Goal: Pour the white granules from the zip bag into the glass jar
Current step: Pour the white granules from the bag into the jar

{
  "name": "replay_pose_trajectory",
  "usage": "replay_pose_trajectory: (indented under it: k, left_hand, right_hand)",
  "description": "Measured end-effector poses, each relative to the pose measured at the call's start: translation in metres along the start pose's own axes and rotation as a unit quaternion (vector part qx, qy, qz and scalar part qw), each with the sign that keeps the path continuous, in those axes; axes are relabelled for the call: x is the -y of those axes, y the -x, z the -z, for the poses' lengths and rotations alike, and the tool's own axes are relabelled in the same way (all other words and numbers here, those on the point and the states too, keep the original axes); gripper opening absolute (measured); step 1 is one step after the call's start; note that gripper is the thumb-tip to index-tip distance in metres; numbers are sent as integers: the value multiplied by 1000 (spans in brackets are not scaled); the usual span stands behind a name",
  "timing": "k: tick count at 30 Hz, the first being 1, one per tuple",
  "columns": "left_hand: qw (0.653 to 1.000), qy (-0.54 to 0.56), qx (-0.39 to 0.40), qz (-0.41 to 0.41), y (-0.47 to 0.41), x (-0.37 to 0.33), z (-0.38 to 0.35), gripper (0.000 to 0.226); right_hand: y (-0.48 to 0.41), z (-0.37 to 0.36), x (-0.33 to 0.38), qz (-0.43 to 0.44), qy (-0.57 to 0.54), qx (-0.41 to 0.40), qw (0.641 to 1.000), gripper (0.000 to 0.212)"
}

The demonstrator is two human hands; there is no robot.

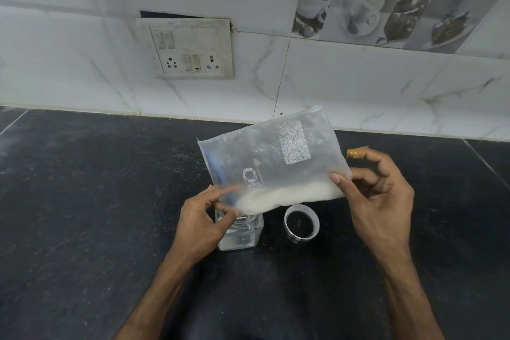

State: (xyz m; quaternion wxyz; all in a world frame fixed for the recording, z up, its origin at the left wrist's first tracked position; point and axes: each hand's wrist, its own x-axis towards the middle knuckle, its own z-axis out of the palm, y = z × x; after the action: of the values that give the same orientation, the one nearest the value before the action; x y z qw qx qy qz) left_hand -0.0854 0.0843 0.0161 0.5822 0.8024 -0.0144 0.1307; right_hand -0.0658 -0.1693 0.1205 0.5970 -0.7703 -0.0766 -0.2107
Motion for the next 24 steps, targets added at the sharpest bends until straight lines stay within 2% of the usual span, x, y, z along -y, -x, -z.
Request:
replay_pose_trajectory:
  k: [3, 7, 11, 21, 24]
  left_hand:
    - [1000, -9, 2, 0, 0, 0, 0, 57]
    - [1000, -8, -8, 4, 0, -4, 0, 73]
    - [1000, -4, 7, 0, 0, -2, 0, 53]
    - [1000, 6, 4, 5, 0, 0, -1, 53]
    - [1000, 11, 3, 8, 0, 2, -2, 53]
  right_hand:
    - [0, -1, -1, 6, -4, -5, 1000, 44]
    - [0, -3, 0, 10, -12, -28, 999, 38]
    - [0, -2, 0, 7, -30, -1, 1000, 38]
    - [6, -12, -2, 26, -26, -79, 996, 46]
    - [7, -14, -1, 32, -10, -80, 996, 45]
